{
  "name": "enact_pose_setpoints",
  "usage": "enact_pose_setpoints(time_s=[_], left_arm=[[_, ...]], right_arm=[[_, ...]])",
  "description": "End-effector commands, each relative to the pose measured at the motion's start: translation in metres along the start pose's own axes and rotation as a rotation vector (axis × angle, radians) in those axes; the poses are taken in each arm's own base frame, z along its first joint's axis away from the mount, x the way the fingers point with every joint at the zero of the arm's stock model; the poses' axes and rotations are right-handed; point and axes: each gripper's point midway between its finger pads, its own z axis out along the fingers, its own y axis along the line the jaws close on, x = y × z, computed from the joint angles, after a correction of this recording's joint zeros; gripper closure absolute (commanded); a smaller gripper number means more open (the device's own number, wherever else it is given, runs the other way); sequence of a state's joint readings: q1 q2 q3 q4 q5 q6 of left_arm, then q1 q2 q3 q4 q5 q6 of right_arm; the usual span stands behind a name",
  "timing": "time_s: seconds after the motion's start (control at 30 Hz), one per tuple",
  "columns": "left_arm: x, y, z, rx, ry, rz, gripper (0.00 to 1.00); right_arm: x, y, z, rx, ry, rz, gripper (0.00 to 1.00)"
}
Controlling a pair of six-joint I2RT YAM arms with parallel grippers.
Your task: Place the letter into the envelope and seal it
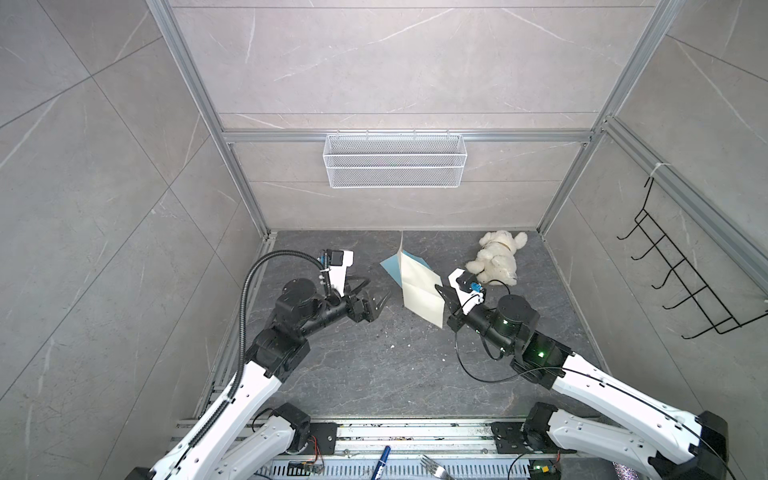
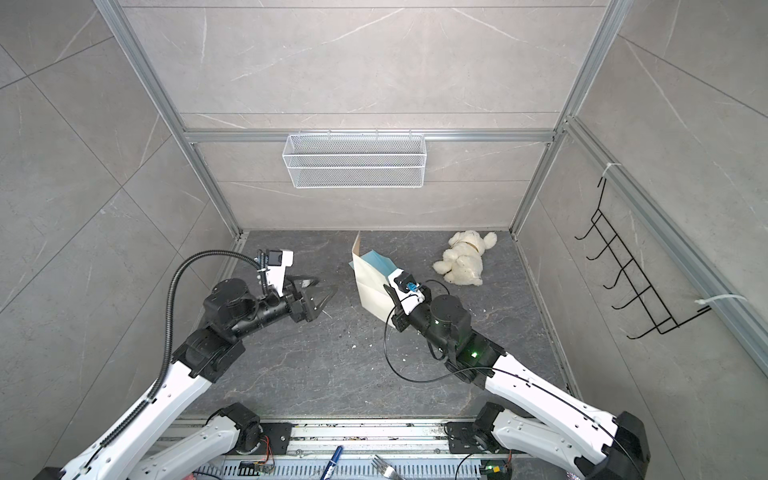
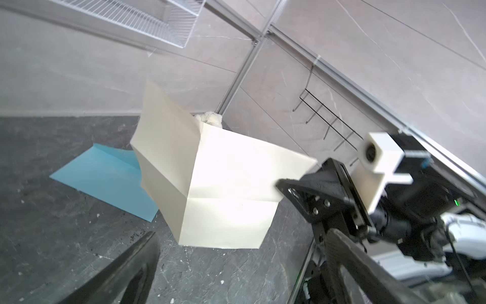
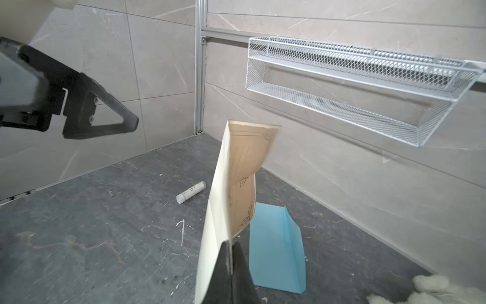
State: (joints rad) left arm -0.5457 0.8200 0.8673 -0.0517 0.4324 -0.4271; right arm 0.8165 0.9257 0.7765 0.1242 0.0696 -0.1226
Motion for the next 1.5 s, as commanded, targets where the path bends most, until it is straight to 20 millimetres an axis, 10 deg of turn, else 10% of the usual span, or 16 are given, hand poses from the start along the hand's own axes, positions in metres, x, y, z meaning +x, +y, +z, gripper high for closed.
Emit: enact_pose_setpoints(time_s=[0.0,0.93,1.47], left_arm=[[0.024,-0.013,-0.003,0.106,0.042,0.182,0.00],[0.055,-0.040,0.006,0.451,-0.036,0.292,0.09],[0.063,-0.039,0.006,0.474,-0.043,0.314,0.80]], right_arm=[[0.010,0.024,-0.014,-0.154,0.076,0.046,1.00],[0.003,0.081,-0.059,-0.508,-0.045,-0.012,1.00],[0.012,0.071,-0.040,-0.429,-0.028,0.000,1.00]])
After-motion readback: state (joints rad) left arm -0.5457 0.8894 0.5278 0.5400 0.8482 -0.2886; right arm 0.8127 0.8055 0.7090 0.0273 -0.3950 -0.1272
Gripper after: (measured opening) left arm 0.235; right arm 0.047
